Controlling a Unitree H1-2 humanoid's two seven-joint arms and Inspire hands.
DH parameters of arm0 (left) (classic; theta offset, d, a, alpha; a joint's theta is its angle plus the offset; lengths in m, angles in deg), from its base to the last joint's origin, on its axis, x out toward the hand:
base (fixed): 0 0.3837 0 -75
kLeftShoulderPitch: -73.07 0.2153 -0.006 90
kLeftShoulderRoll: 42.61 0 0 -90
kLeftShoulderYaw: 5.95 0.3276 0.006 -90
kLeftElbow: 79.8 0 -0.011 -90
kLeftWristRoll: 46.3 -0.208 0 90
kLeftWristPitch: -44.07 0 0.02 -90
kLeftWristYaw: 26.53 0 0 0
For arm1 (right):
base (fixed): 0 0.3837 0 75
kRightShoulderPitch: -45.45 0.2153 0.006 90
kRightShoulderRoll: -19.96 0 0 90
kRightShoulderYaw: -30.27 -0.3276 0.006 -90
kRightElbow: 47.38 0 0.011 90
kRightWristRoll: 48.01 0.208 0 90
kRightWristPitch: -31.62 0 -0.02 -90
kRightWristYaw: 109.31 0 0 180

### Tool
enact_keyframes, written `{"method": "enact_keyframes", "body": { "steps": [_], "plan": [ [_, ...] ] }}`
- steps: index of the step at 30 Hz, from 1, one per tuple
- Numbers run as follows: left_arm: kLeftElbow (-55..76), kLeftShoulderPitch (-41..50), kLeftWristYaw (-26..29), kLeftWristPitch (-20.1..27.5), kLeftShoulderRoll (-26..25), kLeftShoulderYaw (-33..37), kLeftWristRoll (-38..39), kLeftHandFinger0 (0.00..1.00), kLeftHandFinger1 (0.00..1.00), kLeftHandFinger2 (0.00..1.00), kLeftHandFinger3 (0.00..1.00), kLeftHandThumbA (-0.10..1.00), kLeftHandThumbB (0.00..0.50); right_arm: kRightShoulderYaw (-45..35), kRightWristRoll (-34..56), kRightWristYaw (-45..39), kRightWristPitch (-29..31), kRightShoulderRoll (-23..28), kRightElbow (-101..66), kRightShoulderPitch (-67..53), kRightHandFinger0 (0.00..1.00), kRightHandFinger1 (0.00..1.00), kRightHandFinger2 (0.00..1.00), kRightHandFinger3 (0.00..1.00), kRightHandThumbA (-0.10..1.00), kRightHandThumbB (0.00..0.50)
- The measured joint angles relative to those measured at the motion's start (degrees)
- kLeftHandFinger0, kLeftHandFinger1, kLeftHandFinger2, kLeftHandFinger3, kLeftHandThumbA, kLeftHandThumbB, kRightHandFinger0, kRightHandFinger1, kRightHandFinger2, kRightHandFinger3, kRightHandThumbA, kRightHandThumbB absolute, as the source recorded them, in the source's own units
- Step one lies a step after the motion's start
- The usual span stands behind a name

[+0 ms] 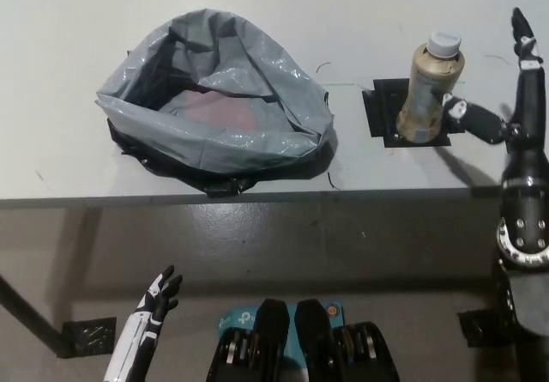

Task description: Use the right hand to pick up a bottle of protein shake and place it into a plastic bag on the left side

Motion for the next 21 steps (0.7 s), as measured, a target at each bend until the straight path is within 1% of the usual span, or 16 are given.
{"method": "enact_keyframes", "body": {
  "steps": [1, 3, 5, 6, 7, 8, 9, 11, 12, 14, 16, 18, 19, 20, 21],
  "plan": [
    [0.0, 0.0, 0.0, 0.0, 0.0, 0.0, -0.1, 1.00, 1.00, 1.00, 1.00, 1.00, 0.153, 0.2, 0.0, 0.0, 0.1, 0.2, 1.4, 0.7, 1.00, 1.00, 1.00, 1.00, 0.96, 0.401],
    [0.0, 0.0, 0.0, 0.1, 0.0, 0.0, -0.3, 1.00, 1.00, 1.00, 1.00, 1.00, 0.156, 0.6, 0.0, 0.0, 0.5, 0.5, 5.1, 2.5, 1.00, 1.00, 1.00, 1.00, 0.97, 0.434],
    [0.0, 0.0, 0.0, 0.1, 0.0, 0.0, -0.3, 1.00, 1.00, 1.00, 1.00, 1.00, 0.155, 0.8, 0.3, 0.0, 0.7, 0.5, 7.3, 3.5, 1.00, 1.00, 1.00, 1.00, 0.99, 0.438],
    [0.0, 0.0, 0.0, 0.1, 0.0, 0.0, -0.3, 1.00, 1.00, 1.00, 1.00, 1.00, 0.167, 0.8, 0.8, -0.1, 0.7, 0.4, 9.0, 4.4, 1.00, 1.00, 1.00, 1.00, 1.00, 0.453],
    [0.0, -0.1, 0.0, 0.2, 0.0, 0.0, -0.3, 1.00, 1.00, 1.00, 1.00, 1.00, 0.169, 0.8, 1.2, -0.2, 0.7, 0.4, 9.7, 4.9, 1.00, 1.00, 1.00, 1.00, 1.00, 0.454],
    [0.0, -0.1, 0.0, 0.2, 0.0, 0.0, -0.3, 1.00, 1.00, 1.00, 1.00, 1.00, 0.167, 0.7, 1.7, -0.4, 0.5, 0.4, 10.3, 5.3, 1.00, 1.00, 1.00, 1.00, 1.00, 0.456],
    [0.0, -0.1, 0.0, 0.2, 0.0, 0.0, -0.3, 1.00, 1.00, 1.00, 1.00, 1.00, 0.165, 0.7, 2.3, -0.6, 0.3, 0.4, 10.9, 6.1, 1.00, 1.00, 1.00, 1.00, 1.00, 0.475],
    [0.0, -0.2, 0.0, 0.2, 0.0, 0.0, -0.3, 1.00, 1.00, 1.00, 1.00, 1.00, 0.158, 0.6, 3.6, -1.6, -0.1, 0.4, 11.7, 7.4, 1.00, 1.00, 1.00, 1.00, 1.00, 0.476],
    [0.0, -0.2, 0.0, 0.2, 0.0, 0.0, -0.3, 1.00, 1.00, 1.00, 1.00, 1.00, 0.159, 0.6, 4.2, -1.9, -0.2, 0.4, 11.9, 7.9, 1.00, 1.00, 1.00, 1.00, 1.00, 0.491],
    [0.0, -0.4, 0.0, 0.2, -0.1, 0.0, -0.3, 1.00, 1.00, 1.00, 1.00, 1.00, 0.156, 0.6, 5.4, -3.1, -0.9, 0.3, 12.3, 9.2, 1.00, 1.00, 1.00, 1.00, 1.00, 0.500],
    [0.0, -0.7, 0.0, 0.3, -0.1, 0.0, -0.3, 1.00, 1.00, 1.00, 1.00, 1.00, 0.160, 0.6, 6.8, -4.2, -1.7, 0.1, 12.4, 10.2, 1.00, 1.00, 1.00, 1.00, 1.00, 0.500],
    [0.0, -0.9, 0.0, 0.4, -0.1, 0.0, -0.3, 1.00, 1.00, 1.00, 1.00, 1.00, 0.164, 0.6, 8.0, -5.4, -2.7, -0.2, 13.3, 10.9, 1.00, 1.00, 1.00, 1.00, 0.95, 0.500],
    [0.0, -1.0, 0.0, 0.4, -0.1, 0.0, -0.4, 1.00, 1.00, 1.00, 1.00, 1.00, 0.165, 0.3, 8.9, -5.9, -3.2, -0.5, 14.1, 11.1, 1.00, 1.00, 1.00, 1.00, 0.94, 0.500],
    [0.1, -1.0, 0.0, 0.4, -0.1, 0.1, -0.4, 1.00, 1.00, 1.00, 1.00, 1.00, 0.170, -0.2, 9.9, -6.6, -3.7, -0.9, 15.1, 11.4, 1.00, 1.00, 1.00, 1.00, 0.89, 0.492],
    [0.1, -1.0, 0.0, 0.4, -0.1, 0.1, -0.5, 1.00, 1.00, 1.00, 1.00, 1.00, 0.170, -0.6, 10.6, -7.1, -4.0, -1.2, 15.8, 11.5, 1.00, 1.00, 1.00, 1.00, 0.88, 0.456]
  ]
}}
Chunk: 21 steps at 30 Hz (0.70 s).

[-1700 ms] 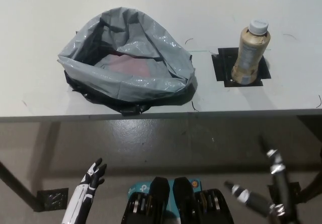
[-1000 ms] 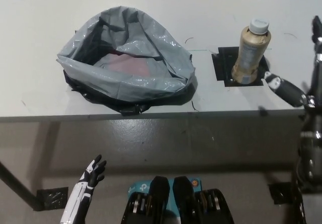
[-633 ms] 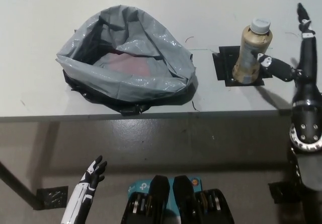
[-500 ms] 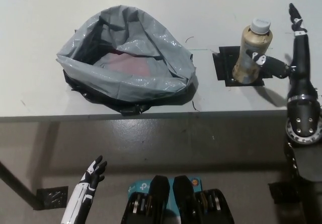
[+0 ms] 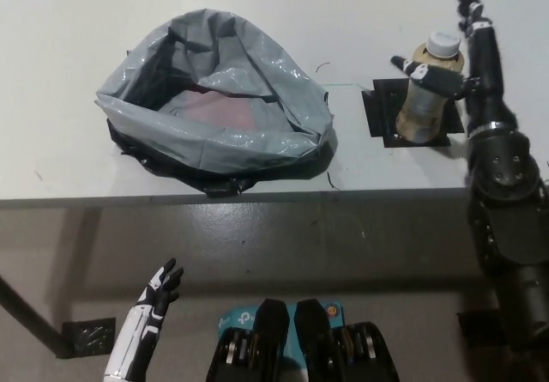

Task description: Use the right hand to pick up a bottle of protein shake and place it into a plastic bag on the left side

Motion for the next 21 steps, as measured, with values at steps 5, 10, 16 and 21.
{"method": "enact_keyframes", "body": {
  "steps": [5, 10, 16, 21],
  "plan": [
    [-0.1, 0.0, 0.0, -0.1, 0.0, 0.0, -0.2, 1.00, 1.00, 1.00, 1.00, 1.00, 0.173, -5.6, 5.6, -3.3, -1.8, -1.4, 7.7, 0.6, 1.00, 1.00, 1.00, 1.00, 0.71, 0.385],
    [0.0, -0.1, 0.0, -0.1, 0.0, 0.0, -0.3, 1.00, 1.00, 1.00, 1.00, 1.00, 0.173, -12.1, 10.8, -7.1, -4.7, -1.0, 19.8, 3.6, 1.00, 1.00, 1.00, 1.00, 0.39, 0.458],
    [0.5, -1.6, -0.2, -0.1, -0.3, -0.1, -0.2, 1.00, 1.00, 1.00, 1.00, 1.00, 0.171, -16.0, 15.2, -8.1, -8.9, 2.1, 32.5, 12.1, 0.00, 0.03, 0.38, 0.22, -0.10, 0.258],
    [0.8, -2.6, -0.2, -0.1, -0.4, -0.1, -0.3, 1.00, 1.00, 1.00, 1.00, 1.00, 0.160, -15.3, 15.3, -3.6, -4.9, 1.3, 34.8, 12.8, 0.00, 0.31, 0.77, 0.71, -0.10, 0.147]
  ]
}}
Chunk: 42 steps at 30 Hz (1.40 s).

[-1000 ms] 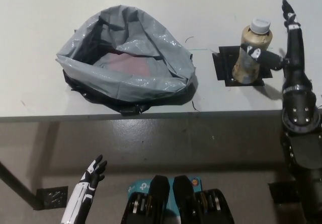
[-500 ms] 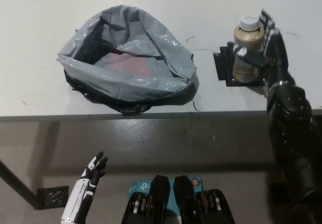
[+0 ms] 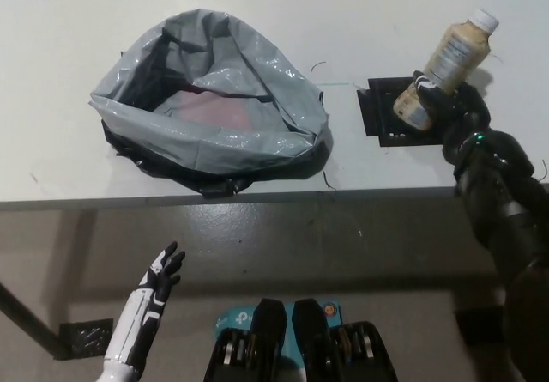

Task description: Use the right hand to pick up a bottle of protein shake and place it into a plastic bag on the left side

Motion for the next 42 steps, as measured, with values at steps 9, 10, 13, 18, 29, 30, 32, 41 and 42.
{"method": "enact_keyframes", "body": {
  "steps": [9, 10, 13, 18, 29, 30, 32, 41, 42],
  "plan": [
    [0.0, -0.5, 0.0, 0.0, -0.6, 0.0, 0.0, 1.00, 1.00, 1.00, 1.00, 1.00, 0.147, 0.1, 1.0, 3.1, 4.3, -2.0, -2.9, -1.2, 0.00, 0.37, 0.80, 0.76, -0.10, 0.120],
    [0.0, -0.5, 0.0, 0.0, -0.7, 0.0, 0.0, 1.00, 1.00, 1.00, 1.00, 1.00, 0.142, 1.2, 0.8, 3.5, 4.7, -2.4, -5.8, -1.8, 0.01, 0.41, 0.78, 0.78, -0.10, 0.115],
    [-0.1, -0.5, 0.0, 0.0, -0.7, 0.0, 0.0, 1.00, 1.00, 1.00, 1.00, 1.00, 0.148, 5.5, -1.2, 3.9, 4.8, -3.0, -12.3, -3.1, 0.00, 0.38, 0.73, 0.77, -0.10, 0.123],
    [-0.2, -0.5, 0.0, -0.1, -0.7, 0.0, 0.0, 1.00, 1.00, 1.00, 1.00, 1.00, 0.170, 13.2, -5.4, 4.4, 4.2, -3.5, -23.1, -5.2, 0.00, 0.42, 0.85, 0.90, -0.10, 0.114],
    [-0.2, -0.5, 0.0, -0.6, -0.7, 0.1, 0.0, 1.00, 1.00, 1.00, 1.00, 1.00, 0.233, 32.2, -17.3, 4.4, 4.0, -3.7, -33.1, -5.8, 0.00, 0.42, 0.76, 0.90, -0.10, 0.161],
    [-0.2, -0.5, 0.0, -0.7, -0.7, 0.1, 0.0, 1.00, 1.00, 1.00, 1.00, 1.00, 0.227, 34.9, -19.1, 4.4, 4.0, -3.7, -33.0, -5.8, 0.00, 0.41, 0.79, 0.90, -0.10, 0.178],
    [-0.2, -0.5, 0.0, -0.8, -0.7, 0.1, 0.0, 1.00, 1.00, 1.00, 1.00, 1.00, 0.224, 37.9, -21.3, 4.4, 4.0, -3.7, -32.6, -5.5, 0.00, 0.40, 0.84, 0.87, -0.10, 0.178],
    [-0.2, -0.7, 0.0, -1.3, -0.7, 0.6, -0.1, 1.00, 1.00, 1.00, 1.00, 1.00, 0.223, 52.4, -31.4, 4.7, 4.0, -3.9, -23.5, 1.2, 0.00, 0.36, 0.88, 0.83, -0.10, 0.224],
    [-0.2, -0.8, 0.0, -1.3, -0.7, 0.7, -0.1, 1.00, 1.00, 1.00, 1.00, 1.00, 0.223, 54.3, -33.1, 5.1, 4.1, -4.0, -21.4, 2.9, 0.00, 0.32, 0.85, 0.80, -0.10, 0.238]
  ]
}}
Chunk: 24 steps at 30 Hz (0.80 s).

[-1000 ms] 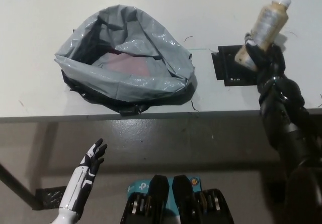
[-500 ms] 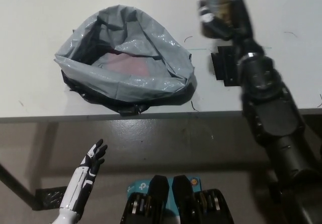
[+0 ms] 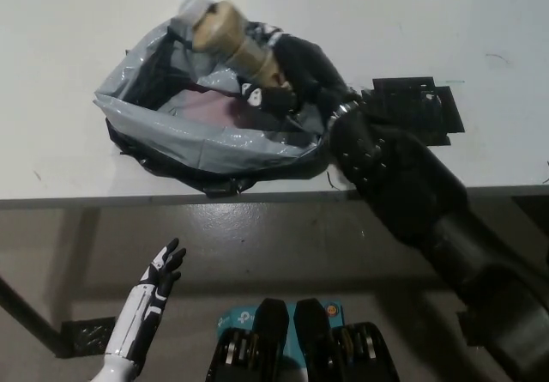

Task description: Use the right hand to pick up a bottle of protein shake and place it into a plastic bag on the left side

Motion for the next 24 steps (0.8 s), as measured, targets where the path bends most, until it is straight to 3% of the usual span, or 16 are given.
{"method": "enact_keyframes", "body": {
  "steps": [1, 3, 6, 7, 8, 9, 10, 11, 12, 14, 16, 20, 24],
  "plan": [
    [0.0, -0.1, 0.0, 0.0, 0.0, 0.1, 0.0, 1.00, 1.00, 1.00, 1.00, 1.00, 0.223, 1.4, -1.1, 0.2, 0.0, -0.2, 1.3, 1.3, 0.00, 0.31, 0.83, 0.77, -0.10, 0.252],
    [0.0, -0.3, -0.2, -0.1, -0.1, 0.4, 0.0, 1.00, 1.00, 1.00, 1.00, 1.00, 0.220, 3.8, -3.3, 0.6, 0.0, -0.8, 4.1, 3.9, 0.00, 0.20, 0.62, 0.54, -0.10, 0.264],
    [0.3, -0.6, -0.6, -0.3, -0.3, 0.8, -0.1, 1.00, 1.00, 1.00, 1.00, 1.00, 0.205, 6.3, -5.7, 1.4, 0.2, -2.0, 7.4, 7.3, 0.00, 0.14, 0.65, 0.64, -0.10, 0.239],
    [0.6, -0.8, -0.8, -0.5, -0.5, 1.0, -0.1, 1.00, 1.00, 1.00, 1.00, 1.00, 0.203, 7.5, -7.2, 2.0, 0.3, -2.9, 9.0, 9.1, 0.00, 0.18, 0.74, 0.71, -0.10, 0.217],
    [0.7, -0.8, -0.9, -0.5, -0.5, 1.1, -0.1, 1.00, 1.00, 1.00, 1.00, 1.00, 0.203, 7.6, -7.4, 2.1, 0.3, -3.0, 9.1, 9.4, 0.00, 0.19, 0.75, 0.72, -0.10, 0.216],
    [1.1, -0.9, -1.0, -0.7, -0.6, 1.3, -0.1, 1.00, 1.00, 1.00, 1.00, 1.00, 0.193, 8.1, -8.4, 2.5, 0.4, -3.6, 9.9, 10.6, 0.14, 0.37, 0.87, 0.81, 0.18, 0.250],
    [1.2, -1.1, -1.3, -0.8, -0.8, 1.5, -0.1, 1.00, 1.00, 1.00, 1.00, 1.00, 0.198, 8.3, -9.3, 2.9, 0.6, -4.3, 10.7, 12.1, 0.32, 0.60, 1.00, 1.00, 0.35, 0.306],
    [1.2, -1.1, -1.4, -0.9, -0.9, 1.5, -0.2, 1.00, 1.00, 1.00, 1.00, 1.00, 0.194, 8.4, -9.6, 3.0, 0.6, -4.7, 11.0, 12.5, 0.64, 0.96, 1.00, 1.00, 0.59, 0.405],
    [1.2, -1.2, -1.5, -0.9, -0.9, 1.7, -0.2, 1.00, 1.00, 1.00, 1.00, 1.00, 0.191, 8.4, -10.1, 2.6, 0.5, -5.3, 11.3, 13.3, 1.00, 1.00, 1.00, 1.00, 0.73, 0.432],
    [1.2, -1.1, -1.5, -1.0, -1.0, 1.8, -0.2, 1.00, 1.00, 1.00, 1.00, 1.00, 0.201, 8.4, -10.3, 1.7, 0.3, -5.7, 11.3, 13.8, 1.00, 1.00, 1.00, 1.00, 0.81, 0.475],
    [1.3, -1.1, -1.5, -1.1, -1.0, 2.0, -0.2, 1.00, 1.00, 1.00, 1.00, 1.00, 0.212, 8.2, -10.5, -0.8, 0.1, -6.1, 10.9, 14.0, 1.00, 1.00, 1.00, 1.00, 0.85, 0.468],
    [1.5, -1.1, -1.5, -1.5, -1.0, 2.0, -0.2, 1.00, 1.00, 1.00, 1.00, 1.00, 0.225, 7.3, -10.5, -5.2, -1.0, -6.4, 10.2, 13.5, 1.00, 1.00, 1.00, 1.00, 0.85, 0.498],
    [1.8, -1.1, -1.6, -1.9, -1.0, 2.0, -0.2, 1.00, 1.00, 1.00, 1.00, 1.00, 0.221, 5.9, -10.5, -7.4, -1.8, -6.4, 10.0, 12.8, 1.00, 1.00, 1.00, 1.00, 0.80, 0.491]
  ]
}}
